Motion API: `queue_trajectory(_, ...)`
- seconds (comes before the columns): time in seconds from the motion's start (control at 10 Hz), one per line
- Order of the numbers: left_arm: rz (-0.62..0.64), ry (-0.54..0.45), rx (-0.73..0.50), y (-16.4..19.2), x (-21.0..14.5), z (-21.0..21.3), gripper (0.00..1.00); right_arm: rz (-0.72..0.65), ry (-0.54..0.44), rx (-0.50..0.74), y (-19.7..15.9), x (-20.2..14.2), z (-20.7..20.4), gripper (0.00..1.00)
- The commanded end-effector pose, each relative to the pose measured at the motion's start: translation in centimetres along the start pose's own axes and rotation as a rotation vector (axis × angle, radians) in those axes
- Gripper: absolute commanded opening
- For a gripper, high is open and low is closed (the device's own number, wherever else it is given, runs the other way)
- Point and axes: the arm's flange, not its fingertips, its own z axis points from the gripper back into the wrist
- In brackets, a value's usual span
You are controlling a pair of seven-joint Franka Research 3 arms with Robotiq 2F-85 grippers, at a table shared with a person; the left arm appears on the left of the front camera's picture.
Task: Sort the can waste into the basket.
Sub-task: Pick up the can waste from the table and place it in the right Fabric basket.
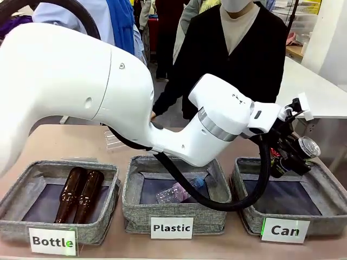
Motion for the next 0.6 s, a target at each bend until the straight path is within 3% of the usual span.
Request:
queue_trajectory(0.0,-0.006,0.002,-0.022,0.31,0.46,0.25,0.72,-0.002,-0.006,-0.006,0.41,0.16,0.37,1.0)
queue_trajectory(0.1,-0.014,0.001,-0.016,0.24,0.39,0.38,0.97,-0.002,-0.006,-0.006,0.41,0.16,0.37,1.0)
queue_trajectory(0.5,-0.016,0.003,-0.02,-0.23,0.56,0.62,1.0,-0.002,-0.006,-0.006,0.41,0.16,0.37,1.0)
